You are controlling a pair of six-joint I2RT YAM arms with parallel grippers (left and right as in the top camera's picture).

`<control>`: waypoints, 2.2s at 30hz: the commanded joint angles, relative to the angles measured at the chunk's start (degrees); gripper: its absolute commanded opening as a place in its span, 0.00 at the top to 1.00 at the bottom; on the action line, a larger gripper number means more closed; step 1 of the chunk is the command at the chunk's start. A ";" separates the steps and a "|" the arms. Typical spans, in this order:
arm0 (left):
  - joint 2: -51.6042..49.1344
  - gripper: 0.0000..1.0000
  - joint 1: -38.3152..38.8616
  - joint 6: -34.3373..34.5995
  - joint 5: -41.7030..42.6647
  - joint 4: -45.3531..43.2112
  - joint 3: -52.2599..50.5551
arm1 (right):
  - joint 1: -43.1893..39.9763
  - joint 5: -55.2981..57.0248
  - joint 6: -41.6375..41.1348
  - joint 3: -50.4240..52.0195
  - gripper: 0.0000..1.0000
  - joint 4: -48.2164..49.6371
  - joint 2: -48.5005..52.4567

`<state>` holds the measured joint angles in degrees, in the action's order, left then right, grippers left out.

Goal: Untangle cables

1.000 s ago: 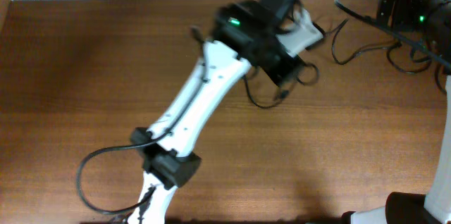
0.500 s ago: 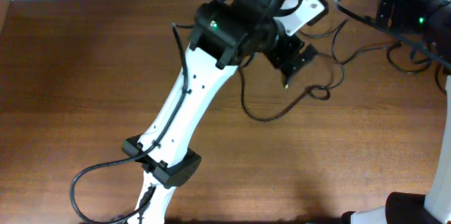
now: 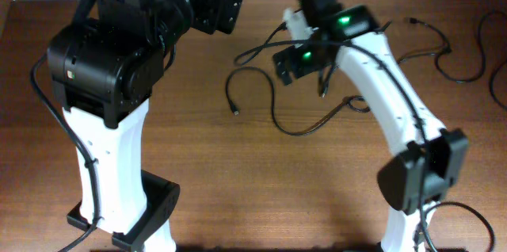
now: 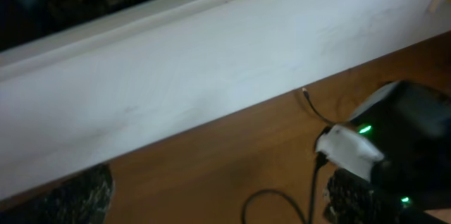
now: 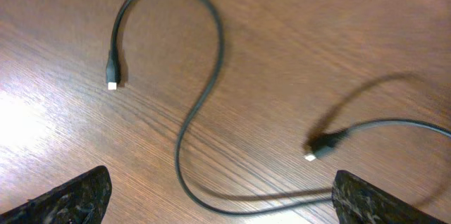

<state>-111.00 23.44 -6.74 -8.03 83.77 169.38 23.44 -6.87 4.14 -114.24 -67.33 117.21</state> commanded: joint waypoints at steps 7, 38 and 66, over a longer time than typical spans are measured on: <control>0.57 0.01 -6.16 0.87 -1.01 3.13 0.07 | 8.68 -0.02 6.01 22.75 0.01 21.53 6.71; 0.35 0.01 -6.16 0.68 -0.81 4.26 -6.58 | -48.96 28.24 -32.15 20.15 0.96 -4.04 -48.87; 0.35 0.01 -6.14 0.70 -0.33 5.07 -6.60 | -60.00 26.18 -51.17 63.67 0.96 35.12 -33.20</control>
<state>-111.00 17.50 -6.35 -8.43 88.84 162.98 -34.96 19.46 -46.35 -50.57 -35.59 84.27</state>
